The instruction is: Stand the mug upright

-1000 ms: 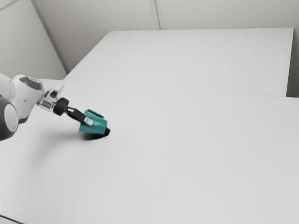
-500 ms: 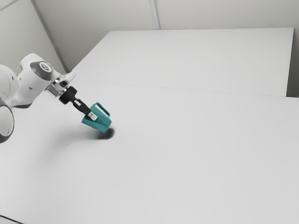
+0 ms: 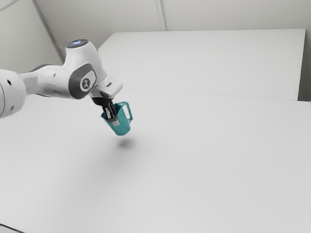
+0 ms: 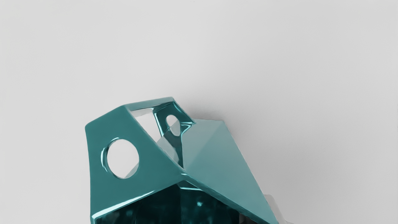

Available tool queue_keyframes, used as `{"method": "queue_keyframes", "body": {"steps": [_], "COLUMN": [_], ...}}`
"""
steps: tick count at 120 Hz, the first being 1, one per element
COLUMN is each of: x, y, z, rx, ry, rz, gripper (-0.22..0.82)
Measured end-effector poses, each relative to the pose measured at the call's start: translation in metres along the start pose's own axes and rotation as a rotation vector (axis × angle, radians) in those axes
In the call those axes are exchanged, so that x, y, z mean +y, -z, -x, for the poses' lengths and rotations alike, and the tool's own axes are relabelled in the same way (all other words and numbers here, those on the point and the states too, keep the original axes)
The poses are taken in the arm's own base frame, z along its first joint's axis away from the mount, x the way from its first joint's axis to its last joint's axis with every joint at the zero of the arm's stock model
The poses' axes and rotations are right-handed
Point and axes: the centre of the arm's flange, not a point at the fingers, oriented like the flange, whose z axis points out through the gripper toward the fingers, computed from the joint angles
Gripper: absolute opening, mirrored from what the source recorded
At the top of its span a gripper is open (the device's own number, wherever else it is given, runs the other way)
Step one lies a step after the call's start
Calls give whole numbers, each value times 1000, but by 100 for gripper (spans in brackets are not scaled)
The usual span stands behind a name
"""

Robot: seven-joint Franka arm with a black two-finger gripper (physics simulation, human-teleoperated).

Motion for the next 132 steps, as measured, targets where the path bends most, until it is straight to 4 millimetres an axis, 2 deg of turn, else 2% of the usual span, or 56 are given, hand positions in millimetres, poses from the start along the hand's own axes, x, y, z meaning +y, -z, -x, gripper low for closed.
{"method": "queue_keyframes", "body": {"steps": [16, 25, 38, 44, 64, 78, 132], "x": [40, 59, 56, 55, 75, 88, 99], "y": [1, -1, -11, -14, -21, -29, -56], "z": [-23, -26, 1, 7, -7, -7, 6], "rx": [-8, -8, -15, -15, -9, -21, -89], "ry": [-13, 3, 107, 145, 200, 255, 435], "rz": [-39, -45, -47, -50, -45, -27, 7], "gripper": [-18, -18, -18, -18, -18, -18, -18]}}
